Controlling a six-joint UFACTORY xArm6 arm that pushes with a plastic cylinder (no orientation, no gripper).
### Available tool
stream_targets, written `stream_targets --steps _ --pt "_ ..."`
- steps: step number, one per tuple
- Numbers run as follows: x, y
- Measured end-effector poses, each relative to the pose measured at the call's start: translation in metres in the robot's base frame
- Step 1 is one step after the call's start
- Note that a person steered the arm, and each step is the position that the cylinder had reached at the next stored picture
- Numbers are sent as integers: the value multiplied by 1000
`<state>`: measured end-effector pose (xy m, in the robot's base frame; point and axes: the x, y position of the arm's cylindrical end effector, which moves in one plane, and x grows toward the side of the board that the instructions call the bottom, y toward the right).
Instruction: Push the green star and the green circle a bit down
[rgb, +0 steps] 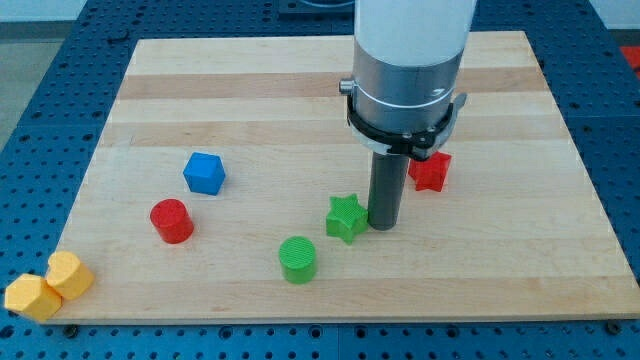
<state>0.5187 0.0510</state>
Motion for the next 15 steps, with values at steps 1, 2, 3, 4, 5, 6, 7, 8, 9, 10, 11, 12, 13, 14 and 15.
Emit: stream_targets --steps 1,2,3,4,5,6,7,8,9,10,11,12,13,14,15 --pt "-23 1" --pt "-28 -1" --pt "-21 -6" --pt "-17 -24" --pt "-16 -38" --pt "-8 -41" --pt "2 -45" --pt "9 -50" --pt "15 -53" --pt "18 -53" --pt "27 -54" --pt "41 -55" --pt "44 -55" --pt "28 -55" --pt "2 -69"
